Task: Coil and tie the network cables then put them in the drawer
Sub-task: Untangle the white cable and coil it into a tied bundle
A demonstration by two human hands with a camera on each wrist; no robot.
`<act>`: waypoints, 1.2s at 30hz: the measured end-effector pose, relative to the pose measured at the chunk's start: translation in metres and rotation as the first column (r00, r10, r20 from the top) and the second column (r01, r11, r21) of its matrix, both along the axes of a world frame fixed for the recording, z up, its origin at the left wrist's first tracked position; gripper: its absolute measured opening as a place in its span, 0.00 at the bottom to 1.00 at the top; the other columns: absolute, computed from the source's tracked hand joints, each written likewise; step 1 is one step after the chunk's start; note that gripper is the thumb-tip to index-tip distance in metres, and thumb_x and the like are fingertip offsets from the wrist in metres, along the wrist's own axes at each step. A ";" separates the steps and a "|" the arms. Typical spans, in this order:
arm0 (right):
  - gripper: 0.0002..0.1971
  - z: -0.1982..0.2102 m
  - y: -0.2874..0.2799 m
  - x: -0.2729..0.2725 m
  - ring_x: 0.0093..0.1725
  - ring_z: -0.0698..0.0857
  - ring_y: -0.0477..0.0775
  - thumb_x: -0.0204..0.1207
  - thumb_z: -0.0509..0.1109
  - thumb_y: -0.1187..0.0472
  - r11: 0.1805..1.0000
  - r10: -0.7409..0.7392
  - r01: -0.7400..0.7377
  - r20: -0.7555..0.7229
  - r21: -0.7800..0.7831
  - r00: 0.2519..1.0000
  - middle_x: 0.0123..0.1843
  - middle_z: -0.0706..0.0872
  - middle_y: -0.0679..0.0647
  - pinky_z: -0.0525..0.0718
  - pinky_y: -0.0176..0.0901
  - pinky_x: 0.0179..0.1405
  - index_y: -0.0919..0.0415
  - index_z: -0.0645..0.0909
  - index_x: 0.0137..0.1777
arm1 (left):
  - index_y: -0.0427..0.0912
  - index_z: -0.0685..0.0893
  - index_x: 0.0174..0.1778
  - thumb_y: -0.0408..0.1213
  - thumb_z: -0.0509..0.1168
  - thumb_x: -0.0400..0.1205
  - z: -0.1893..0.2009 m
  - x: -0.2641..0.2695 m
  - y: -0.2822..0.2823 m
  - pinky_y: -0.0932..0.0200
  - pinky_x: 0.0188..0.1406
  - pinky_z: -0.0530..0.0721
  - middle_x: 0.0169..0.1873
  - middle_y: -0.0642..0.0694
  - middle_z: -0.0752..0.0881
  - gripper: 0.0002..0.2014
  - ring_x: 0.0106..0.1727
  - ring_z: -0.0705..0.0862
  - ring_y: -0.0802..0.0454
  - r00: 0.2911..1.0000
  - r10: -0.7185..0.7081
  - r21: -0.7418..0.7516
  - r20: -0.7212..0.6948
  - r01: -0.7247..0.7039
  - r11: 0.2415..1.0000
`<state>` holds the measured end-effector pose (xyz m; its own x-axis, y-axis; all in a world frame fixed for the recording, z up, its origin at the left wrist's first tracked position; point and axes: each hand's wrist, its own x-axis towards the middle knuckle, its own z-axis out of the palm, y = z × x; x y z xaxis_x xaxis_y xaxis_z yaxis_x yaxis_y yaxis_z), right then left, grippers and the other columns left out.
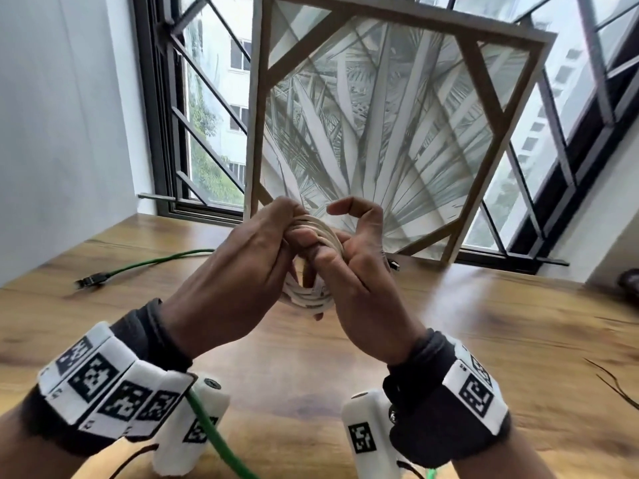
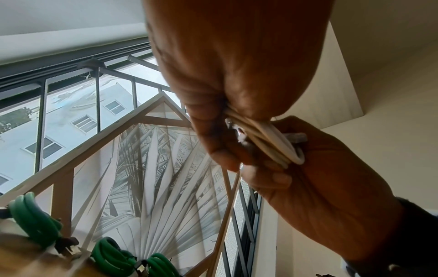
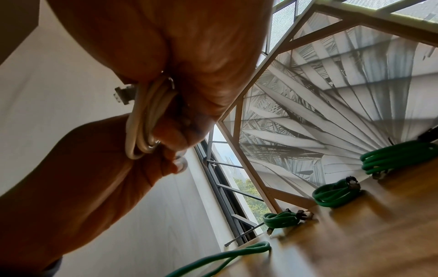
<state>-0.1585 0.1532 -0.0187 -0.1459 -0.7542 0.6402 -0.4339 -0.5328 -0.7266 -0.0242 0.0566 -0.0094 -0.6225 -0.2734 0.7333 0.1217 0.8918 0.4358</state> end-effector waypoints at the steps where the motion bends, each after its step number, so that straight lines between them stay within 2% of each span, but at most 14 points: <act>1: 0.15 0.001 0.001 0.000 0.37 0.82 0.49 0.85 0.59 0.65 1.000 0.016 -0.016 0.008 -0.011 1.000 0.44 0.84 0.50 0.81 0.46 0.38 0.49 0.59 0.64 | 0.38 0.75 0.53 0.37 0.55 0.95 0.000 0.000 0.001 0.62 0.43 0.78 0.42 0.50 0.83 0.08 0.41 0.81 0.52 1.000 -0.023 0.003 -0.014 0.023 1.000; 4: 0.17 0.008 0.004 -0.001 0.39 0.82 0.48 0.82 0.58 0.70 0.998 0.062 -0.062 0.033 -0.003 0.998 0.44 0.84 0.49 0.80 0.42 0.43 0.52 0.59 0.63 | 0.38 0.75 0.55 0.40 0.55 0.94 0.003 0.001 0.005 0.65 0.43 0.80 0.41 0.52 0.86 0.09 0.41 0.84 0.52 0.997 -0.051 0.010 -0.057 0.051 0.999; 7: 0.20 0.014 0.008 -0.003 0.42 0.82 0.50 0.78 0.61 0.69 0.994 0.090 -0.093 0.052 0.055 0.995 0.46 0.84 0.55 0.81 0.53 0.45 0.54 0.61 0.65 | 0.37 0.76 0.57 0.35 0.55 0.93 0.003 -0.001 0.012 0.74 0.44 0.77 0.43 0.56 0.86 0.06 0.43 0.86 0.63 0.990 -0.007 -0.027 -0.138 0.004 1.000; 9: 0.20 0.016 0.012 -0.003 0.40 0.83 0.54 0.78 0.65 0.63 0.994 0.000 0.002 -0.026 0.106 1.000 0.47 0.84 0.60 0.84 0.59 0.44 0.54 0.63 0.67 | 0.36 0.76 0.58 0.32 0.55 0.92 0.001 -0.002 0.012 0.78 0.46 0.74 0.45 0.60 0.84 0.06 0.44 0.84 0.71 0.983 0.031 -0.043 -0.183 -0.040 0.998; 10: 0.19 0.017 0.014 -0.003 0.37 0.83 0.56 0.78 0.66 0.58 0.987 -0.078 0.091 -0.097 0.132 0.992 0.46 0.84 0.61 0.86 0.59 0.40 0.54 0.64 0.66 | 0.36 0.76 0.58 0.31 0.56 0.91 0.001 -0.002 0.012 0.79 0.47 0.74 0.46 0.61 0.84 0.05 0.45 0.84 0.73 0.979 0.055 -0.048 -0.195 -0.066 0.997; 12: 0.18 0.018 0.018 -0.001 0.32 0.83 0.55 0.78 0.71 0.47 0.941 -0.291 0.324 -0.257 0.100 0.922 0.39 0.83 0.56 0.87 0.56 0.31 0.53 0.69 0.60 | 0.39 0.75 0.58 0.27 0.57 0.91 -0.001 -0.002 0.008 0.81 0.45 0.73 0.46 0.62 0.83 0.04 0.45 0.83 0.77 0.974 0.116 -0.039 -0.192 -0.126 0.991; 15: 0.18 0.016 0.016 -0.001 0.27 0.78 0.47 0.73 0.78 0.44 0.824 -0.557 0.552 -0.361 -0.128 0.748 0.29 0.77 0.46 0.81 0.49 0.28 0.51 0.73 0.49 | 0.41 0.73 0.57 0.23 0.58 0.90 -0.003 -0.002 0.005 0.77 0.32 0.79 0.43 0.60 0.83 0.08 0.39 0.85 0.71 0.978 0.187 0.092 -0.088 -0.179 0.980; 17: 0.17 0.014 0.014 0.000 0.26 0.79 0.46 0.71 0.81 0.46 0.798 -0.600 0.568 -0.361 -0.202 0.714 0.27 0.78 0.45 0.82 0.50 0.28 0.52 0.75 0.44 | 0.40 0.73 0.58 0.23 0.57 0.89 -0.005 -0.001 0.005 0.72 0.23 0.80 0.43 0.55 0.84 0.07 0.37 0.87 0.64 0.980 0.199 0.172 -0.022 -0.193 0.966; 22: 0.13 0.015 0.013 0.002 0.27 0.84 0.45 0.71 0.83 0.51 0.773 -0.633 0.583 -0.375 -0.251 0.677 0.27 0.83 0.44 0.84 0.45 0.30 0.53 0.81 0.36 | 0.40 0.70 0.59 0.24 0.54 0.89 -0.003 0.000 0.007 0.63 0.21 0.84 0.45 0.49 0.83 0.07 0.36 0.87 0.58 0.984 0.180 0.228 0.003 -0.176 0.958; 24: 0.10 0.015 0.013 0.002 0.28 0.86 0.45 0.71 0.83 0.53 0.789 -0.613 0.574 -0.339 -0.219 0.714 0.28 0.86 0.45 0.86 0.45 0.31 0.54 0.84 0.39 | 0.41 0.69 0.58 0.25 0.53 0.89 -0.003 0.000 0.008 0.61 0.19 0.85 0.46 0.50 0.83 0.07 0.34 0.87 0.57 0.985 0.175 0.260 0.013 -0.172 0.950; 25: 0.09 0.015 0.013 0.001 0.28 0.87 0.45 0.73 0.82 0.54 0.806 -0.591 0.555 -0.320 -0.206 0.740 0.29 0.87 0.46 0.87 0.45 0.32 0.54 0.86 0.46 | 0.42 0.68 0.57 0.24 0.53 0.89 -0.003 0.000 0.008 0.61 0.19 0.85 0.47 0.51 0.83 0.08 0.33 0.87 0.58 0.984 0.176 0.276 0.009 -0.171 0.946; 28: 0.21 0.012 0.011 0.001 0.30 0.87 0.46 0.82 0.75 0.57 0.832 -0.553 0.507 -0.408 -0.225 0.726 0.33 0.88 0.49 0.87 0.43 0.35 0.59 0.80 0.74 | 0.42 0.68 0.57 0.28 0.55 0.92 -0.002 0.000 0.004 0.62 0.18 0.84 0.47 0.48 0.83 0.05 0.31 0.87 0.54 0.982 0.189 0.306 -0.004 -0.179 0.935; 32: 0.20 0.006 0.006 0.004 0.42 0.90 0.59 0.92 0.61 0.57 0.825 -0.550 0.488 -0.604 -0.284 0.577 0.48 0.91 0.59 0.88 0.58 0.41 0.66 0.78 0.78 | 0.42 0.70 0.58 0.33 0.57 0.94 -0.003 0.001 -0.001 0.65 0.18 0.81 0.44 0.48 0.85 0.01 0.29 0.88 0.52 0.977 0.212 0.299 0.010 -0.205 0.932; 36: 0.21 0.010 0.008 0.001 0.42 0.90 0.61 0.93 0.59 0.58 0.829 -0.528 0.482 -0.679 -0.283 0.510 0.51 0.90 0.61 0.89 0.58 0.41 0.69 0.74 0.81 | 0.45 0.69 0.68 0.36 0.60 0.94 -0.003 0.001 0.002 0.61 0.20 0.86 0.49 0.48 0.87 0.09 0.32 0.89 0.52 0.990 0.140 0.325 0.016 -0.138 0.935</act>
